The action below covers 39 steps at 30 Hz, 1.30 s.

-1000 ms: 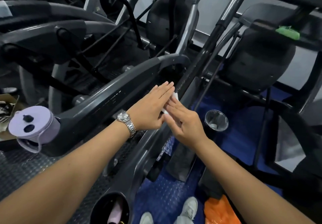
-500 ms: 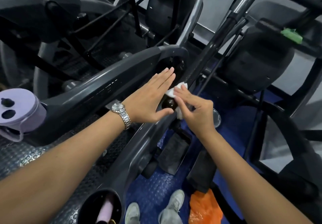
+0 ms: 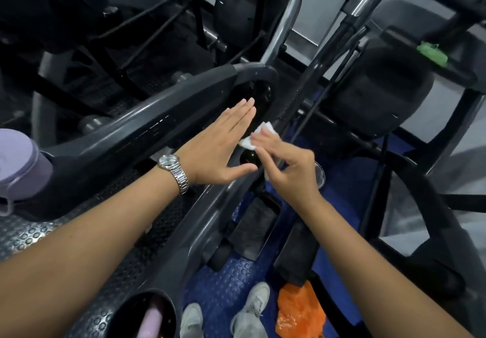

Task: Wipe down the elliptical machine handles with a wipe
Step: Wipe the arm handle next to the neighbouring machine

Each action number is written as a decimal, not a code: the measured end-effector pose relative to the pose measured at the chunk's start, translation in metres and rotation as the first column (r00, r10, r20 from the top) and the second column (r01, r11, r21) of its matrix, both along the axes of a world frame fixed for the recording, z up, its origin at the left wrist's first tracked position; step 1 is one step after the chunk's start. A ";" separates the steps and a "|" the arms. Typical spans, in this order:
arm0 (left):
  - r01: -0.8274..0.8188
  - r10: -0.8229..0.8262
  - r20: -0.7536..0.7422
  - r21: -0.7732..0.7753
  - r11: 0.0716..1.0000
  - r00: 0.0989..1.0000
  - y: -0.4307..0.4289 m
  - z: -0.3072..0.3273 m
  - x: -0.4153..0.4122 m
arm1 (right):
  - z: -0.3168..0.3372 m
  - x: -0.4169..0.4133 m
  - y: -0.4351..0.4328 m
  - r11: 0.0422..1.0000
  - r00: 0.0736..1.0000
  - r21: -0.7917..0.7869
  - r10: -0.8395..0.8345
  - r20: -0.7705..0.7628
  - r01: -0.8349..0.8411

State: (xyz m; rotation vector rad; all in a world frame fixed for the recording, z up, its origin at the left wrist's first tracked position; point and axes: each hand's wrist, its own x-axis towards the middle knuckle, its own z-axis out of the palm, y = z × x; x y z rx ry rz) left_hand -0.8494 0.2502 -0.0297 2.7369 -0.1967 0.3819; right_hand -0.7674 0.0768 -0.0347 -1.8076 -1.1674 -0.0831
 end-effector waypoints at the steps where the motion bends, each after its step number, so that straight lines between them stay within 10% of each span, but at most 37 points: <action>1: 0.001 -0.001 0.001 0.001 1.000 1.000 0.000 0.000 0.000 | -0.002 -0.002 -0.007 1.000 1.000 -0.002 0.016 -0.006 -0.016; 22: 0.013 -0.013 -0.030 -0.001 1.000 0.999 -0.003 0.006 0.001 | -0.012 -0.008 -0.002 0.994 0.967 0.088 -0.046 -0.249 0.070; 28: 0.014 -0.015 -0.043 -0.040 0.999 0.999 -0.005 0.011 0.010 | 0.002 0.000 0.018 0.944 0.823 0.118 -0.202 -0.532 0.308; 39: -0.166 0.120 -0.265 -0.159 0.973 0.957 -0.010 0.021 0.035 | -0.010 0.030 0.008 0.947 0.834 0.113 -0.205 -0.512 0.301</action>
